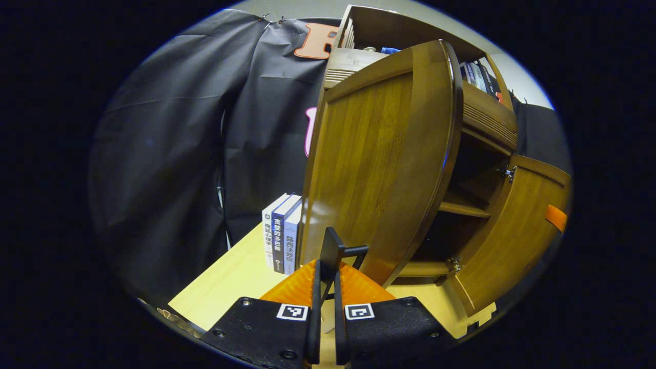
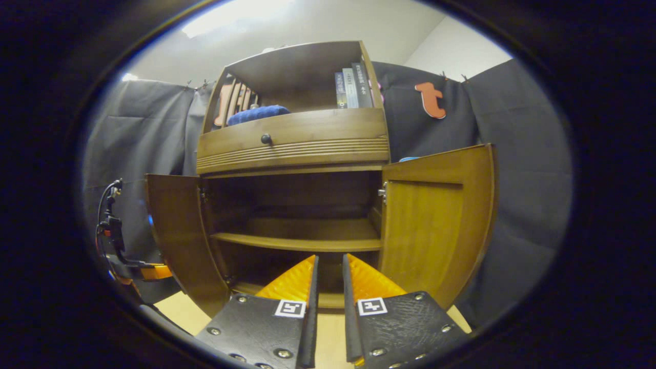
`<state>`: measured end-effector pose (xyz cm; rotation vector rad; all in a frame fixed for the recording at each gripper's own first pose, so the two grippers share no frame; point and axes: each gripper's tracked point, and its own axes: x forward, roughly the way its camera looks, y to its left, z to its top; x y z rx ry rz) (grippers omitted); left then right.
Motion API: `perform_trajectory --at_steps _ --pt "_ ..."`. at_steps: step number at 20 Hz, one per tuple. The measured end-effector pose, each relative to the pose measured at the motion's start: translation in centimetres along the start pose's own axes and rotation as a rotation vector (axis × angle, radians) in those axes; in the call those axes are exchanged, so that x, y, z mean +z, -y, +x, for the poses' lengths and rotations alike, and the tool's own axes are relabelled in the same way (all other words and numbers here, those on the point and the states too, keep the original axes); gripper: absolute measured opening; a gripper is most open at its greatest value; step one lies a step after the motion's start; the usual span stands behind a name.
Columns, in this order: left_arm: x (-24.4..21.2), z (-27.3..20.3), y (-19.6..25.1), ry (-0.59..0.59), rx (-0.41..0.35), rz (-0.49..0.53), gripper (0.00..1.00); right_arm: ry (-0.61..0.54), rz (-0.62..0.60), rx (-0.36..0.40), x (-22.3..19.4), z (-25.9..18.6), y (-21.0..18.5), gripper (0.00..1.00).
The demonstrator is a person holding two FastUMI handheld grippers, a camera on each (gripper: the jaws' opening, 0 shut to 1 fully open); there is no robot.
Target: Open the right door of the double-door shoe cabinet with the right hand, and open the left door with the left hand.
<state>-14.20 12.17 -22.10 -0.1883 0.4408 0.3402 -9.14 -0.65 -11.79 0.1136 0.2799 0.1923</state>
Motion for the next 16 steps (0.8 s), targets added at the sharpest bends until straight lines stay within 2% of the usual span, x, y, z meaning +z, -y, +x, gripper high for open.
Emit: perform_trajectory --at_steps 4,10,16 --pt "0.8 -0.9 -1.1 0.026 0.022 -0.017 0.1 -0.009 0.006 0.054 -0.3 1.6 -2.1 0.23" --pt "1.3 -2.2 -3.3 0.044 0.082 0.023 0.06 -0.025 0.008 0.128 -1.2 3.3 -4.9 0.23" --pt "1.8 -2.1 -5.2 0.055 0.149 0.004 0.06 -0.037 0.006 0.16 -1.7 5.1 -5.7 0.23"
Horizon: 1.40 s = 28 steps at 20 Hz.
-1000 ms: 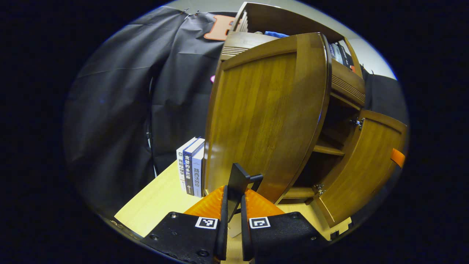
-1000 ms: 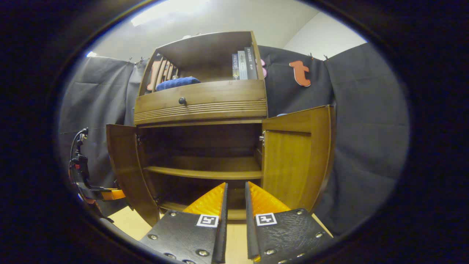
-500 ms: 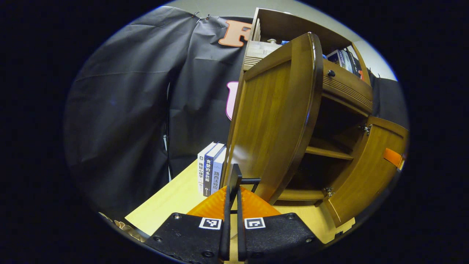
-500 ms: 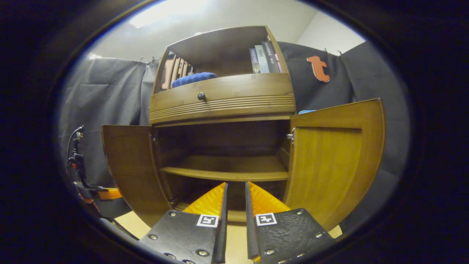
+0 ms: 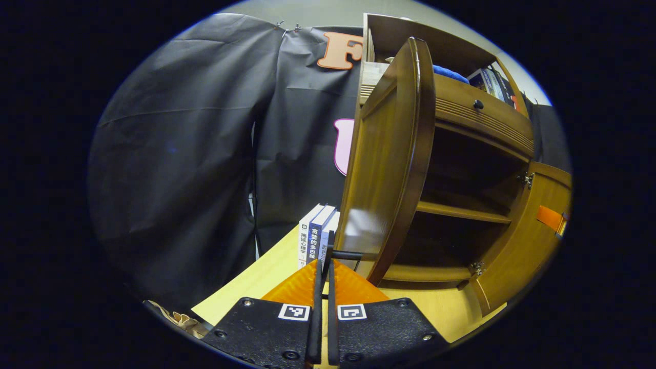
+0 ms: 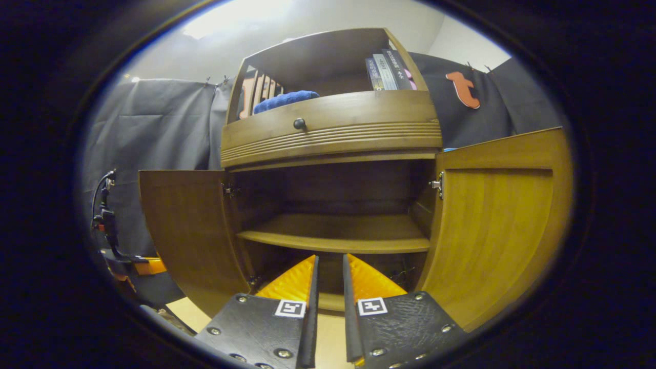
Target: Open the right door of the double-door shoe cabinet with the right hand, and open the left door with the left hand.
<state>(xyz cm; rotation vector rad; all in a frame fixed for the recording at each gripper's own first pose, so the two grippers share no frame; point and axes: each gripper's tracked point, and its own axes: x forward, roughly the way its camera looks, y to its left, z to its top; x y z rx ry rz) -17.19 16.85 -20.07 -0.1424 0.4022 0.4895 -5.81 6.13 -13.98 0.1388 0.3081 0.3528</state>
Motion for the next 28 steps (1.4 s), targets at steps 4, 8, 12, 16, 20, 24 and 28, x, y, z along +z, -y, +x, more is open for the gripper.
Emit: perform_trajectory --at_steps 4,8,12,16,20,24,28 --pt "0.3 -0.2 -0.7 0.006 0.025 -0.01 0.05 -0.003 0.002 0.026 0.1 1.7 -0.5 0.23" --pt "0.8 -0.6 -1.4 0.019 0.025 -0.004 0.04 0.002 0.008 0.046 0.2 3.2 -1.1 0.23" --pt "1.1 -1.6 -3.5 0.029 0.062 -0.003 0.04 -0.001 0.006 0.061 0.1 4.4 -1.7 0.23" --pt "1.4 -2.5 -5.3 0.049 0.114 -0.053 0.08 -0.003 0.014 0.084 0.2 5.4 -2.3 0.23" --pt "2.2 -3.1 -5.4 0.072 0.159 -0.029 0.04 -0.004 0.009 0.09 0.3 5.8 -2.5 0.26" --pt "5.7 -4.3 -6.1 0.148 0.218 -0.008 0.04 -0.004 0.018 0.082 0.4 5.4 -1.9 0.46" --pt "11.7 -6.5 -5.1 0.269 0.219 0.009 0.0 0.001 0.015 0.067 0.7 4.9 -1.1 0.63"
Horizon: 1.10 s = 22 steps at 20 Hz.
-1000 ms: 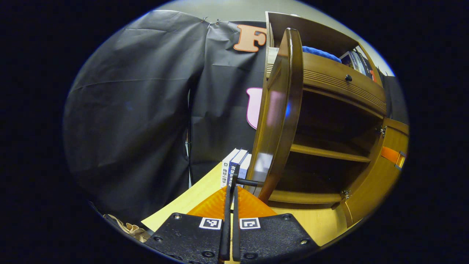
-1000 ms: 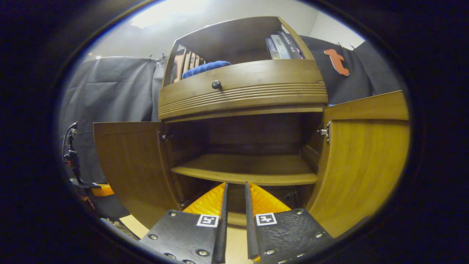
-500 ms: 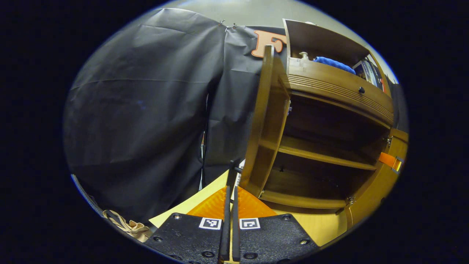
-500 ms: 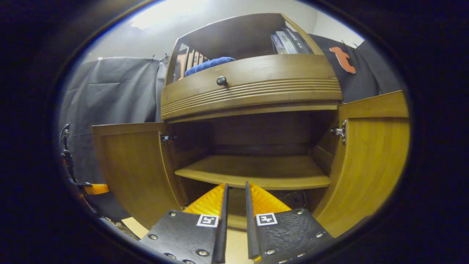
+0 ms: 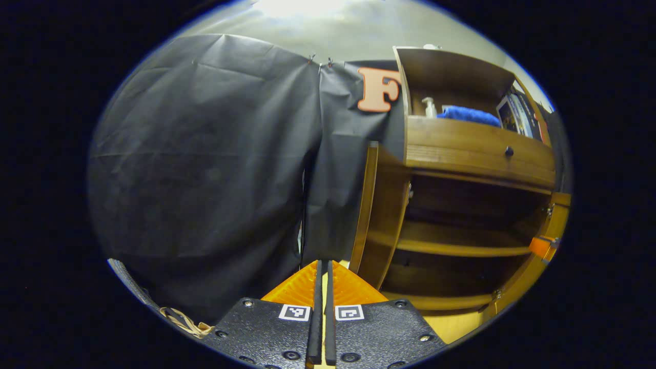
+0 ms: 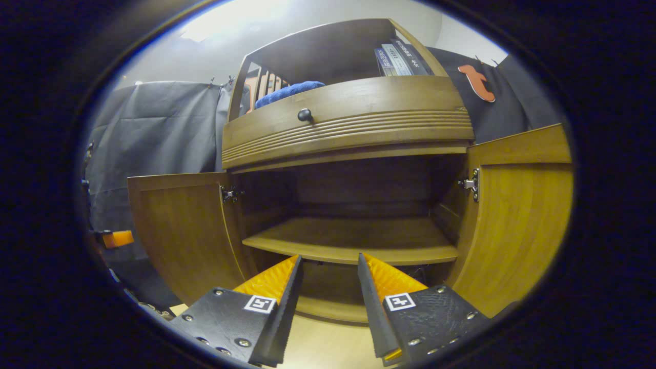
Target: Open the right door of the double-door shoe cabinet with the right hand, and open the left door with the left hand.
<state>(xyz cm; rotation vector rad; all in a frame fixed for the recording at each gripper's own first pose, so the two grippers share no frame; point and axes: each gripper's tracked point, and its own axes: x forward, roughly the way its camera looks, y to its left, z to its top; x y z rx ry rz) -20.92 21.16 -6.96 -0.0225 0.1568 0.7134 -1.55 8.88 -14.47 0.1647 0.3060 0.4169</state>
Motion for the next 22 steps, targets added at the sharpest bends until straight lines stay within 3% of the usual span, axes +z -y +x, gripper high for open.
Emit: perform_trajectory --at_steps 3,7,8,10,14,15,19,22 --pt "5.0 -0.3 1.3 0.098 -0.017 0.01 0.0 0.007 0.0 -0.011 0.3 -0.5 0.3 0.6" --pt "9.9 -0.8 5.8 0.178 -0.153 0.009 0.04 0.025 0.001 -0.022 1.2 -1.2 0.3 0.63" --pt "10.1 -0.8 7.4 0.181 -0.199 0.004 0.0 0.034 0.0 -0.029 1.7 -1.4 0.3 0.63" --pt "10.0 -0.7 10.6 0.181 -0.293 -0.001 0.04 0.059 -0.003 -0.044 2.9 -2.1 0.1 0.6" --pt "8.1 -0.1 16.2 0.141 -0.448 0.024 0.0 0.12 -0.002 -0.098 5.6 -3.6 0.4 0.63" --pt "7.6 -0.2 17.6 0.134 -0.489 0.022 0.04 0.137 -0.004 -0.119 6.3 -4.1 0.7 0.63" --pt "5.2 -0.5 22.2 0.087 -0.611 0.031 0.04 0.174 -0.003 -0.197 7.9 -5.7 1.9 0.6" --pt "4.4 -1.5 24.5 0.073 -0.676 0.037 0.28 0.197 0.007 -0.233 8.8 -6.9 2.6 0.6"
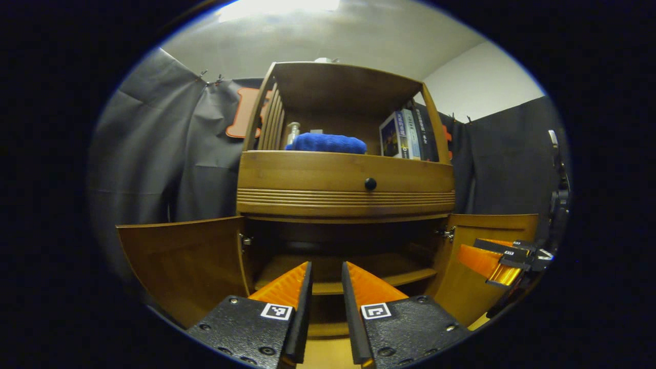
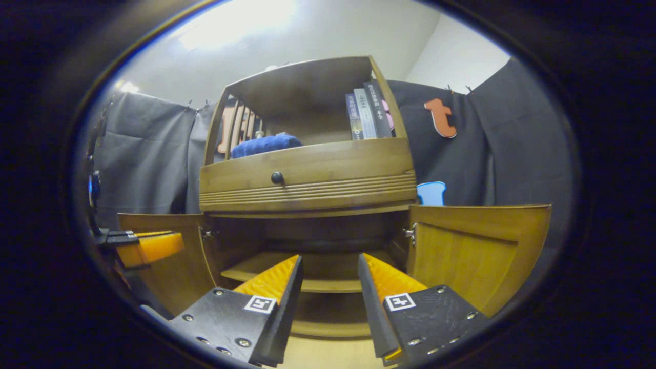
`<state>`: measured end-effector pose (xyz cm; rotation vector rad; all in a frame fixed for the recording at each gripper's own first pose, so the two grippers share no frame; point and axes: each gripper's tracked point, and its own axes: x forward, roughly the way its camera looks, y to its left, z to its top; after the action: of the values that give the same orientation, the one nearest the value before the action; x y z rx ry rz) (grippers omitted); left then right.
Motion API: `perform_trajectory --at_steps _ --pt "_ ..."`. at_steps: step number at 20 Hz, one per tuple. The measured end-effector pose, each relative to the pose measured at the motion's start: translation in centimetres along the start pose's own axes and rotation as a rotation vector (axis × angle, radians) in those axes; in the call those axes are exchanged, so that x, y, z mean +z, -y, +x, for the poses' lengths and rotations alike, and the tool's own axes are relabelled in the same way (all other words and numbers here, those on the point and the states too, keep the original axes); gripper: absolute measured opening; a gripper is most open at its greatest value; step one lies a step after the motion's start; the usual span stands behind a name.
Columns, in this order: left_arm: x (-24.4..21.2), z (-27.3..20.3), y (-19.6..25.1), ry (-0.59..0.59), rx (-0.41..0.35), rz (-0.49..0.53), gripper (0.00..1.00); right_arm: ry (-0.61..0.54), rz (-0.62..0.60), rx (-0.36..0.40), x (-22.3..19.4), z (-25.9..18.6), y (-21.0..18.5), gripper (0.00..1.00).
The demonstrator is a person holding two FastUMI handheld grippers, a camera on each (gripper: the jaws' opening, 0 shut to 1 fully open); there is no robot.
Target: Open the right door of the double-door shoe cabinet with the right hand, and open the left door with the left hand.
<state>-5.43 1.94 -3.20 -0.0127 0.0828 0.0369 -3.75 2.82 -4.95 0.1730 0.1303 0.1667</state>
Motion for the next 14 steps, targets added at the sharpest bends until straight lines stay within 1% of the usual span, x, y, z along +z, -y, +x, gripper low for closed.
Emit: perform_trajectory --at_steps 1,2,3,4,6,7,8,9,10,11,12,14 --pt "-0.2 0.1 0.5 0.003 -0.012 -0.001 0.36 0.005 -0.002 -0.013 0.3 -0.3 0.2 0.6" --pt "-0.2 0.3 0.9 0.01 -0.019 -0.001 0.56 0.012 -0.005 -0.024 0.5 -0.5 0.6 0.63" --pt "-0.2 0.3 1.5 0.012 -0.031 0.001 0.76 0.018 -0.008 -0.034 0.7 -0.6 0.7 0.6" --pt "-0.2 0.2 1.7 0.017 -0.033 0.004 0.95 0.021 -0.01 -0.042 0.9 -0.9 1.0 0.6" --pt "-0.1 0.4 2.2 0.023 -0.041 0.004 0.92 0.027 -0.012 -0.054 1.0 -1.2 1.2 0.66" --pt "-0.1 0.4 2.3 0.024 -0.046 0.003 0.92 0.028 -0.013 -0.058 1.0 -1.3 1.2 0.6" --pt "-0.1 0.4 2.3 0.024 -0.047 0.002 0.94 0.029 -0.014 -0.062 1.0 -1.6 1.3 0.66" --pt "-0.1 0.4 2.3 0.024 -0.048 0.001 0.92 0.029 -0.015 -0.064 1.1 -1.8 1.3 0.66" --pt "-0.2 0.5 2.2 0.021 -0.047 0.002 0.94 0.03 -0.015 -0.066 1.1 -1.9 1.4 0.63" --pt "-0.2 0.4 2.2 0.02 -0.046 0.001 0.94 0.031 -0.015 -0.067 1.2 -1.9 1.4 0.66" --pt "-0.2 0.3 2.2 0.02 -0.045 0.001 0.92 0.031 -0.015 -0.067 1.3 -1.9 1.4 0.63" --pt "-0.4 0.2 2.1 0.019 -0.044 -0.001 0.92 0.03 -0.017 -0.068 1.3 -2.0 1.6 0.63"
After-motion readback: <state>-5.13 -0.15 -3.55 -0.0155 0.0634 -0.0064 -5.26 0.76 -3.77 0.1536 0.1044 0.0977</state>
